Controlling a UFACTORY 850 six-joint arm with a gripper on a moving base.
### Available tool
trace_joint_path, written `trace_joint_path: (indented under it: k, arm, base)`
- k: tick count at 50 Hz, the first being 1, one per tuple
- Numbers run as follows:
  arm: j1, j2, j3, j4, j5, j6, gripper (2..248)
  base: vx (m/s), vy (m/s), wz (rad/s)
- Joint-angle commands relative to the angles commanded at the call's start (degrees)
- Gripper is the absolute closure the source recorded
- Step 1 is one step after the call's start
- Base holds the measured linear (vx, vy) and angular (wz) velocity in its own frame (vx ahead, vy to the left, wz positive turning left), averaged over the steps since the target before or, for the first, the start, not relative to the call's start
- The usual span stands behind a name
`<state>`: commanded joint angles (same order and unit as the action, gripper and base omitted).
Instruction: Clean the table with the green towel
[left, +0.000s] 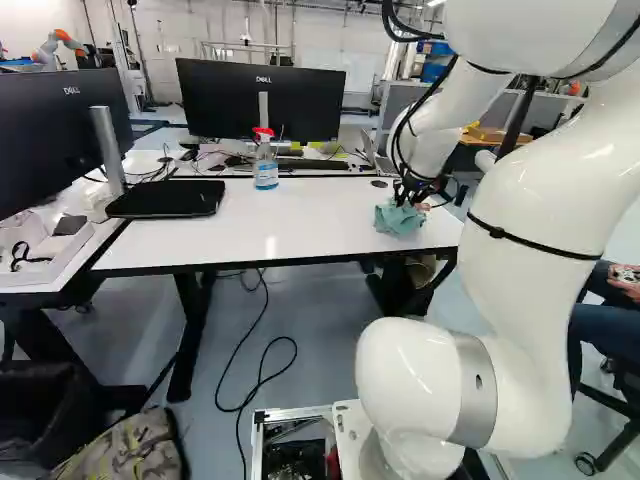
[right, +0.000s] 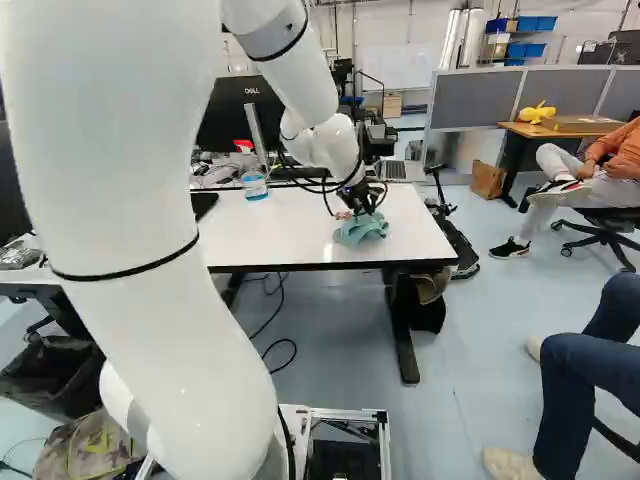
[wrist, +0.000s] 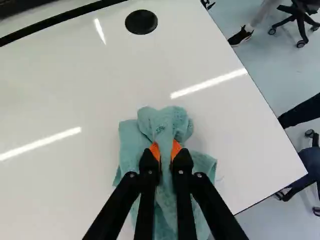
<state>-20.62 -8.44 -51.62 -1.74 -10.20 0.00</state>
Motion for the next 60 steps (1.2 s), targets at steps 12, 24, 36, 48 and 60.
trace_joint_path:
  k: [12, 24, 36, 48, 60]
  arm:
    - [1.32, 2.73, 1.10, 0.00, -4.20, 0.00, 207]
    - [2.71, 5.52, 2.14, 0.00, -8.38, 0.00, 207]
    - [3.88, 8.68, 3.46, 0.00, -12.22, 0.00, 207]
    - [3.95, 9.88, 3.85, 0.00, -13.60, 0.00, 207]
    - [3.16, 9.54, 3.51, 0.00, -12.92, 0.00, 207]
  base:
    - [0.000, 0.000, 0.000]
    - [0.000, 0.000, 0.000]
    - [0.000, 0.000, 0.000]
    - [0.000, 0.000, 0.000]
    - [0.000, 0.000, 0.000]
